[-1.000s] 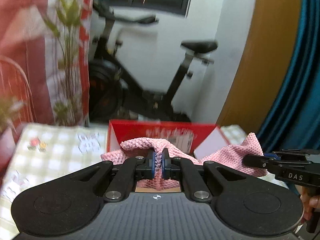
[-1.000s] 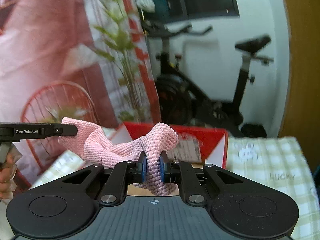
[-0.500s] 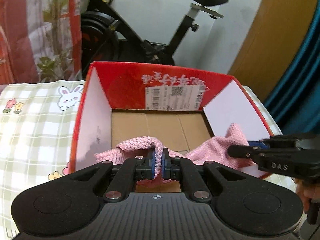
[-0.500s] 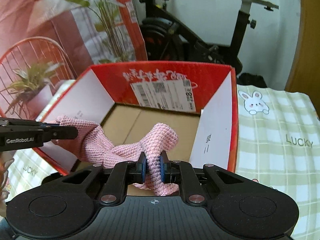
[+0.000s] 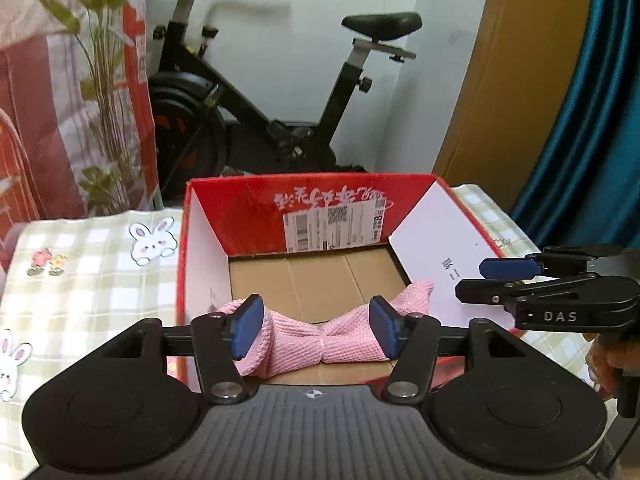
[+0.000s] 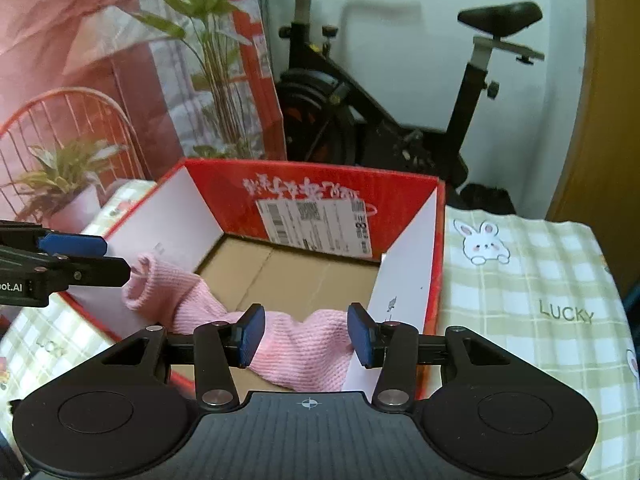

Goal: Organize soft objects
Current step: 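Lower the pink towel into the box and open both grippers, then close both grippers on the blue-and-white plastic package beside the box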

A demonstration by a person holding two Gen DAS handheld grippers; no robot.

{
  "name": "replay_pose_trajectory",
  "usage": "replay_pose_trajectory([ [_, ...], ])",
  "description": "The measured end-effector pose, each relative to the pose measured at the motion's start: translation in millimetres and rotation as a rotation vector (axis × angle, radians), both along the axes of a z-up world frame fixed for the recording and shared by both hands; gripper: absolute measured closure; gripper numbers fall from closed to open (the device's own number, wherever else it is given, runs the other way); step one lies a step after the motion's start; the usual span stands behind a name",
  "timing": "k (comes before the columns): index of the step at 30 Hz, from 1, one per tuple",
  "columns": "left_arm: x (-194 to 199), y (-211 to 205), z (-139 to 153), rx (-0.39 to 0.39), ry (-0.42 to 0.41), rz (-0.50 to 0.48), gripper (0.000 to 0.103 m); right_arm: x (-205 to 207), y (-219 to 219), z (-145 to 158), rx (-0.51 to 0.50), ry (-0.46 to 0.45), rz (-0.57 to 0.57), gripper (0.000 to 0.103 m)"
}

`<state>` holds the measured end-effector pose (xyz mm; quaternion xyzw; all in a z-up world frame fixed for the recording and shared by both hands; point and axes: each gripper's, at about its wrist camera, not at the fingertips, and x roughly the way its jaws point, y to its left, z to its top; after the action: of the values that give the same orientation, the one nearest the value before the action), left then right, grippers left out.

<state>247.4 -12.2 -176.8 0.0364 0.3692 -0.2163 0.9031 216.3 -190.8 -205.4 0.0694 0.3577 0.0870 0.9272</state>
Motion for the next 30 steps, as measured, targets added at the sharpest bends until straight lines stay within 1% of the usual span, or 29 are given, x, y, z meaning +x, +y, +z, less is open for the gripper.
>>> replay_pose_trajectory([
  [4, -20, 4, 9, 0.000, -0.023, 0.000, 0.041, -25, 5, 9, 0.006, -0.024, 0.021, 0.060],
  [9, -48, 7, 10, 0.002, -0.044, 0.014, 0.041, -56, 13, 10, 0.024, -0.034, 0.028, 0.060],
  [14, -69, 6, 2, 0.004, -0.024, 0.025, 0.041, -81, 24, 4, 0.034, -0.031, 0.032, 0.060],
  [19, -83, 4, -10, -0.002, 0.001, 0.031, 0.041, -103, 36, -13, 0.043, -0.007, 0.038, 0.060],
  [26, -93, 5, -34, -0.004, 0.051, 0.053, 0.042, -121, 65, -48, 0.014, 0.049, 0.082, 0.060],
  [30, -95, 4, -49, -0.003, 0.075, 0.061, 0.042, -128, 76, -61, -0.001, 0.047, 0.087, 0.059],
])
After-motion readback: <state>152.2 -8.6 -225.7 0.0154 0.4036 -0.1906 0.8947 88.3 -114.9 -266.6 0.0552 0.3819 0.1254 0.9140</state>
